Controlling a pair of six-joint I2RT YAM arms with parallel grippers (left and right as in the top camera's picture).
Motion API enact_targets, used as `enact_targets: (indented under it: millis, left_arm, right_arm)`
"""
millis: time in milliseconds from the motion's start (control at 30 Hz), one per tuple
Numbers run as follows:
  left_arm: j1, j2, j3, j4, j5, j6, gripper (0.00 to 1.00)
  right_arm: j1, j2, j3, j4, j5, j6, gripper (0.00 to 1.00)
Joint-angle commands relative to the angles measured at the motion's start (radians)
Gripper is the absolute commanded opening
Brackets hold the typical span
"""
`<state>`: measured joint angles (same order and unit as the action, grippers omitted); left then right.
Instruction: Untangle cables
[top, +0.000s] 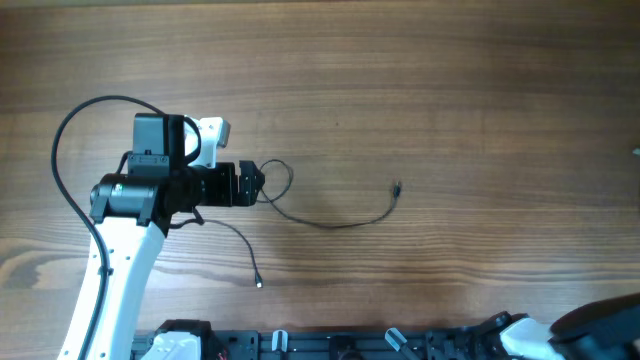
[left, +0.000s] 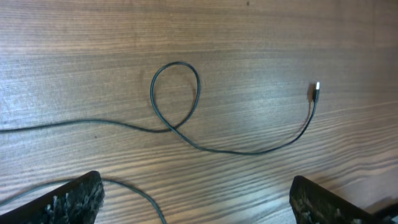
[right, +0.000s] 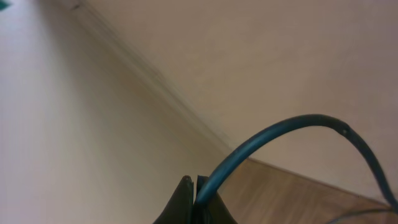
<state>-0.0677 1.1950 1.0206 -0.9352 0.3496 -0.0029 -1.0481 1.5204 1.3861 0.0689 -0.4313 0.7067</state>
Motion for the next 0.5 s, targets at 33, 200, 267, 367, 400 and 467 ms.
enact_targets:
  millis: [33,200,267,367,400,467]
  left_arm:
    - [-0.003,0.003,0.000,0.006,0.034,-0.006,0.97]
    - [-0.003,0.003,0.000,0.007,0.055,-0.006,0.97]
    - [-0.003,0.003,0.000,0.006,0.055,-0.006,0.97]
    - [-0.003,0.003,0.000,0.007,0.054,-0.006,0.98]
    - [-0.003,0.003,0.000,0.007,0.054,-0.006,0.98]
    - [-0.003,0.003,0.000,0.007,0.054,-0.006,0.97]
  right_arm:
    - [0.016,0.212,0.306,-0.259,0.013,-0.190,0.04]
    - [0.036,0.455,0.756,-0.666,0.101,-0.312,0.08]
    - [0.037,0.486,0.756,-0.709,0.099,-0.311,0.99]
    - [0.036,0.510,0.754,-0.819,0.153,-0.276,1.00]
    - [0.036,0.510,0.754,-0.869,0.191,-0.254,0.99]
    - [0.036,0.510,0.754,-0.972,0.261,-0.181,1.00]
